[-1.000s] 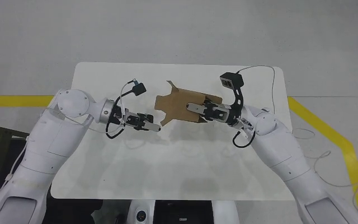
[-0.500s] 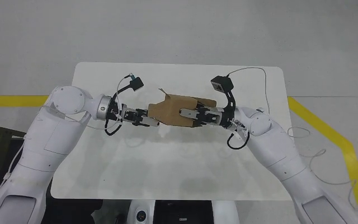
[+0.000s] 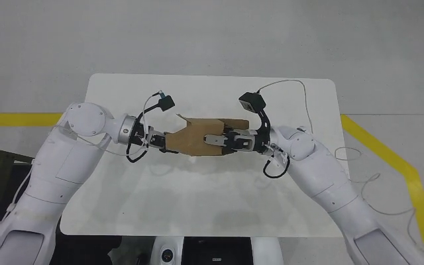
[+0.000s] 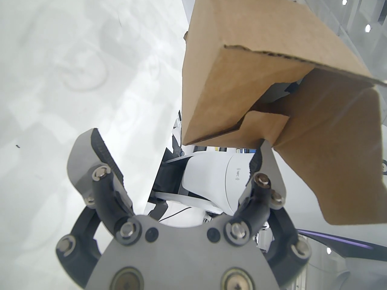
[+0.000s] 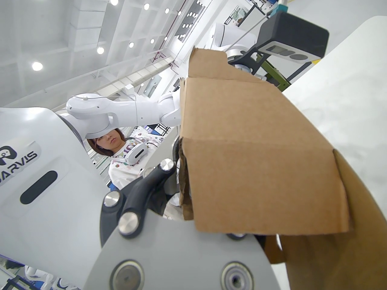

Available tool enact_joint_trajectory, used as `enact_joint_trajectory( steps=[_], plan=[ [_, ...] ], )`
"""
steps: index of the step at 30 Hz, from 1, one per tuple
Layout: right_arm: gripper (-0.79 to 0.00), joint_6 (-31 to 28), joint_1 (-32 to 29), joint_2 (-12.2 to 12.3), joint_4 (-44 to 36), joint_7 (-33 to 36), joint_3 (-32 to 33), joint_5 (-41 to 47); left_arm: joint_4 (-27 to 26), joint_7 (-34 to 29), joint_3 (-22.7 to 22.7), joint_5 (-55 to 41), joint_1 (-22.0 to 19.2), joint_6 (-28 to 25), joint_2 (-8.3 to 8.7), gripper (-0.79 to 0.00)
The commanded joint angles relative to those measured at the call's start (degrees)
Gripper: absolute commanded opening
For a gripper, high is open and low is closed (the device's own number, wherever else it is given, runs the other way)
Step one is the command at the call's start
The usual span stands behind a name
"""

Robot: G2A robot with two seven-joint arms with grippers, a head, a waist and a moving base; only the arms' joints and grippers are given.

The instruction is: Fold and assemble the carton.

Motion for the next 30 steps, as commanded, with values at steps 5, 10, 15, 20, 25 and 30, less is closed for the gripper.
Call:
enact_joint_trajectory(
  steps=[5, 10, 15, 20, 25, 30],
  plan=[
    [-0.785, 0.07, 0.21, -0.25, 0.06, 0.07, -0.21, -0.2, 0.26, -0.17, 0.26, -0.15, -0.3, 0.0, -0.08, 0.0],
    [-0.785, 0.68, 0.17, -0.23, 0.33, 0.67, -0.19, -0.36, 0.33, 0.73, -0.09, -0.42, -0.3, -1.22, -0.1, 0.0],
    [-0.785, 2.64, -0.13, 0.42, 0.99, 2.64, 0.71, -0.48, 0.68, 1.99, -2.22, 0.2, 0.06, -2.81, 0.35, 0.0],
    [-0.785, 5.44, -0.87, 1.23, 0.81, 5.44, 1.22, -0.09, 1.13, 2.56, -4.58, 0.48, 1.0, -2.76, 0.97, 0.0],
    [-0.785, 7.73, -1.33, 1.64, -0.04, 7.73, 0.52, 0.19, 0.9, 3.16, -6.09, 0.8, 1.82, -2.53, 1.39, 0.0],
    [-0.785, 9.24, -0.74, 1.58, -0.4, 9.24, -1.1, 0.59, 0.55, 4.23, -6.75, 1.41, 2.33, -1.93, 1.6, 0.0]
  ],
)
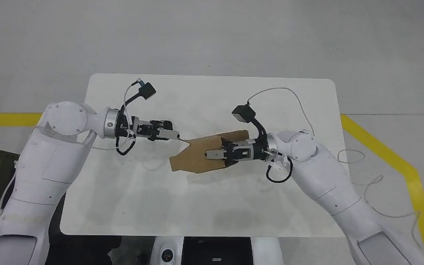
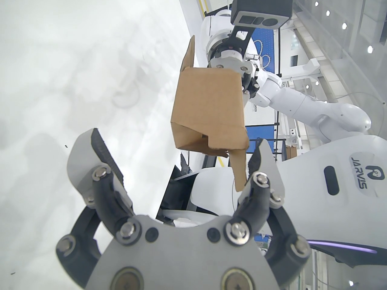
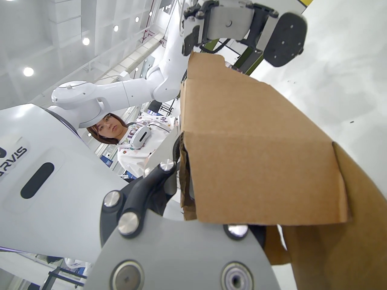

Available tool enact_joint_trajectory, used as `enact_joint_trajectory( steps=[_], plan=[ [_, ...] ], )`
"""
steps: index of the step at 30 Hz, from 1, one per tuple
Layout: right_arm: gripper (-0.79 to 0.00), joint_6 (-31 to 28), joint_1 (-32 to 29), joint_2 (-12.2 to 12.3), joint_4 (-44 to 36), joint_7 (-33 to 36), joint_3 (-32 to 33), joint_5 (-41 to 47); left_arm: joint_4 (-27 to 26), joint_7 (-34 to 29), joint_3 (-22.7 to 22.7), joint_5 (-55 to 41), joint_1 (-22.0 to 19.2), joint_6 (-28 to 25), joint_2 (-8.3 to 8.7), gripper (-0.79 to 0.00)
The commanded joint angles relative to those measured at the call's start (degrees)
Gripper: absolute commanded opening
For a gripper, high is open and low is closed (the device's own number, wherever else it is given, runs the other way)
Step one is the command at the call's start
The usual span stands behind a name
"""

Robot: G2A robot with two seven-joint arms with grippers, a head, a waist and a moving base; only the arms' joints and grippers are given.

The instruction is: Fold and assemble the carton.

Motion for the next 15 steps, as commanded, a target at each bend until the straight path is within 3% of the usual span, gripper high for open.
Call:
enact_joint_trajectory(
  steps=[1, 15],
  plan=[
    [-0.785, 0.13, 0.3, -0.06, 0.05, 0.13, -0.53, 0.14, -0.12, 0.24, -0.09, 0.11, 0.19, 0.2, 0.05, 0.0],
    [-0.785, -2.6, 0.52, 0.63, 0.19, -2.6, 0.17, 1.16, -1.83, -1.73, 1.73, -0.3, 0.22, 0.94, -0.11, 0.0]
  ],
)
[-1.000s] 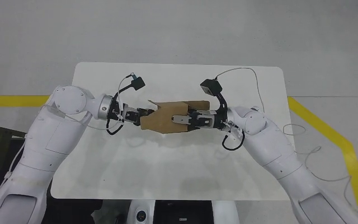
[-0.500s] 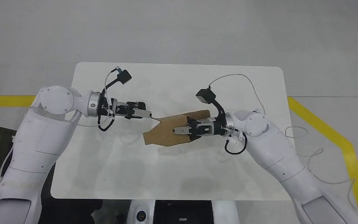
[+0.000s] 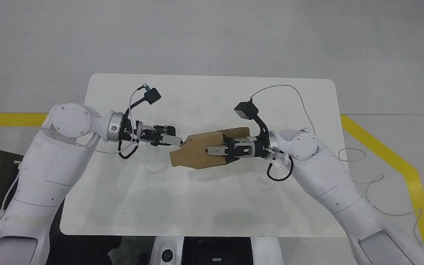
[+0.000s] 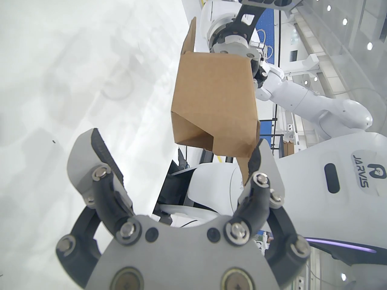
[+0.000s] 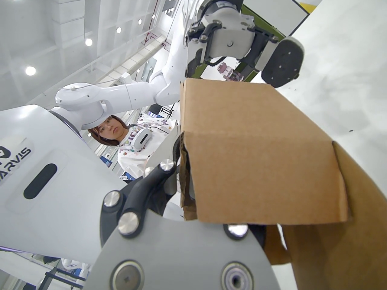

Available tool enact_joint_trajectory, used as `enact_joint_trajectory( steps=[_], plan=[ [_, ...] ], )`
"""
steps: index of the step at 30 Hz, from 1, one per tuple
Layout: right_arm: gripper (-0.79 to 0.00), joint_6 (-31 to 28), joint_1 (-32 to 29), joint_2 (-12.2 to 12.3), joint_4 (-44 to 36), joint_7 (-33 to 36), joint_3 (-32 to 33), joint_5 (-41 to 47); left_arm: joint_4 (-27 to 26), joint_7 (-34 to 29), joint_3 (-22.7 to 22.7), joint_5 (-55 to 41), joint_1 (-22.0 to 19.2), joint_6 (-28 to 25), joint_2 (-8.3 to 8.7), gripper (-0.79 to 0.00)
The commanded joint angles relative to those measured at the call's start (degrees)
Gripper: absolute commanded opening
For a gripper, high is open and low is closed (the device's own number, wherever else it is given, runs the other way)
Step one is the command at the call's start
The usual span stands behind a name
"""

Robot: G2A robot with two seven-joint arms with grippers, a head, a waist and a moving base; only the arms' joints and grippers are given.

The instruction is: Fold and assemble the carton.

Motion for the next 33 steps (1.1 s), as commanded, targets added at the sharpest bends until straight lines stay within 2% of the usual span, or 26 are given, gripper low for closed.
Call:
enact_joint_trajectory(
  steps=[1, 18, 33],
  plan=[
    [-0.785, -0.41, -0.08, 0.14, -0.26, -0.41, 0.24, 0.06, -0.21, -0.06, 0.42, 0.02, -0.1, 0.17, -0.07, 0.0],
    [-0.785, -0.95, 0.72, 0.16, -2.28, -0.95, -1.53, 0.36, -0.06, -0.53, 3.09, -0.68, -1.65, 0.52, -0.73, 0.0],
    [-0.785, -1.69, 1.12, 0.51, -0.82, -1.69, -1.4, 0.58, 0.8, -0.41, 2.61, -1.4, -1.7, 0.18, -0.66, 0.0]
  ],
)
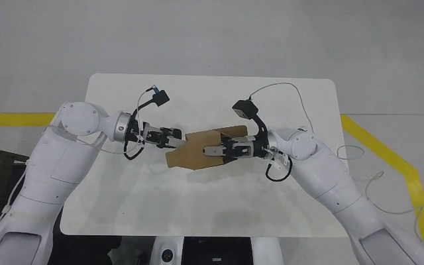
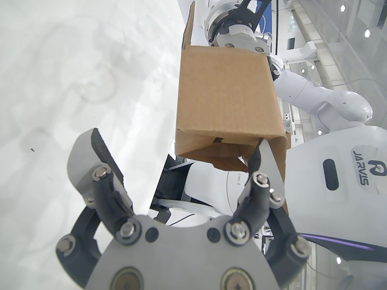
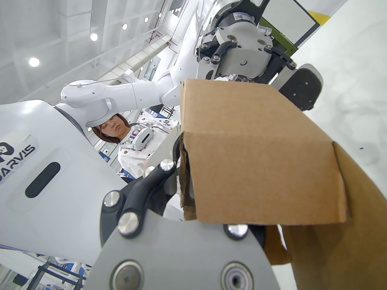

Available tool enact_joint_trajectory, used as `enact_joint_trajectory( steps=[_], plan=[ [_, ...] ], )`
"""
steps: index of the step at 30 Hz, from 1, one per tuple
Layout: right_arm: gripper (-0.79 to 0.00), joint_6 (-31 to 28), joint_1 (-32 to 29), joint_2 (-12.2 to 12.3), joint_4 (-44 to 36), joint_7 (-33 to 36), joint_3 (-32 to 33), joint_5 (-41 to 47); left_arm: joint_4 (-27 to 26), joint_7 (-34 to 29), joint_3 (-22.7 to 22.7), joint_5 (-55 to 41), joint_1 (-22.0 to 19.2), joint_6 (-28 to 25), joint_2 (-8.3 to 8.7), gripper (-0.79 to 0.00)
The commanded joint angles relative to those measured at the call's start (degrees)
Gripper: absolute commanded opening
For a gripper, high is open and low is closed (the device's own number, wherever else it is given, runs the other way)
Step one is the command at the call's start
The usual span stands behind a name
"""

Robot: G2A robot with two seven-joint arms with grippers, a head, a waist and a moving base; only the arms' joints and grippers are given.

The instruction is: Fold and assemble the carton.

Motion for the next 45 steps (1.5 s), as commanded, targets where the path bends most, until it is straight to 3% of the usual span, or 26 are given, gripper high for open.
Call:
enact_joint_trajectory(
  steps=[1, 16, 25, 45],
  plan=[
    [-0.785, -0.24, -0.17, 0.21, 0.6, -0.24, 0.54, -0.18, 0.34, 0.13, -0.47, -0.2, 0.2, -0.06, 0.11, 0.0],
    [-0.785, -0.68, -1.39, 0.76, 5.62, -0.79, 3.09, -1.73, -2.88, 0.39, -2.6, 0.41, 1.34, 1.04, 0.78, 0.0],
    [-0.785, -0.72, -1.09, 0.31, 4.83, -0.73, 3.53, -1.73, -2.76, 1.25, -0.74, 5.43, 0.67, 3.02, 0.68, 0.0],
    [-0.785, -0.19, -1.59, -0.03, -1.02, -0.19, 3.09, -0.16, -0.71, 0.86, 0.14, 4.9, 0.61, 3.42, 0.64, 0.0]
  ],
)
